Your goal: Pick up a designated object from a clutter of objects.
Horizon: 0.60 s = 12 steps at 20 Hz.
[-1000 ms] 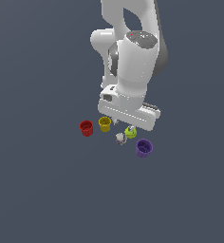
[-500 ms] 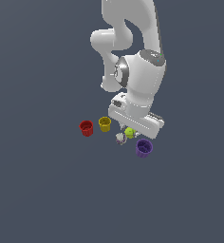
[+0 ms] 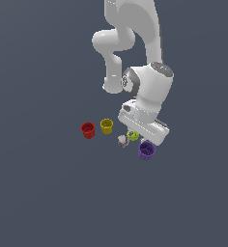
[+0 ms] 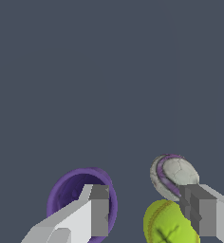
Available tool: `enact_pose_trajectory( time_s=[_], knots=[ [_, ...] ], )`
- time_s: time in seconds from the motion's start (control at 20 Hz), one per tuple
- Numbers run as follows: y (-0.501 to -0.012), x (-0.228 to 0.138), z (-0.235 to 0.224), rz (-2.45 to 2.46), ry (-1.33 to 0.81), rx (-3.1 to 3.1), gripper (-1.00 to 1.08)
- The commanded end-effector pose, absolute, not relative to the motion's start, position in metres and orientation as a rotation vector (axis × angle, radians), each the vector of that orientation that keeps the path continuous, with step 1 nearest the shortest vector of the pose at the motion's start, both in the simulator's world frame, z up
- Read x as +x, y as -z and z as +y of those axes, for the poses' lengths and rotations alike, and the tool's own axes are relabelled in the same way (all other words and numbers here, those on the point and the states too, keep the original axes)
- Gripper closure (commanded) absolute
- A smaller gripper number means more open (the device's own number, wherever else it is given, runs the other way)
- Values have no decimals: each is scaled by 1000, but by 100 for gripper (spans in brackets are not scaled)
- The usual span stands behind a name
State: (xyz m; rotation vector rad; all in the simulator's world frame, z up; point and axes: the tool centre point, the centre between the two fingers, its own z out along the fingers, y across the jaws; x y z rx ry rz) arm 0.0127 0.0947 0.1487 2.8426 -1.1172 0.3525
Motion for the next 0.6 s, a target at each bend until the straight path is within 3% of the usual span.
enact_pose_trajectory(
  time_s=[0.0,0.55],
  knots=[
    [-141,10,101,-1171,-381,2822,-20],
    [-112,-2,125,-1387,-510,2736,-20]
  ],
)
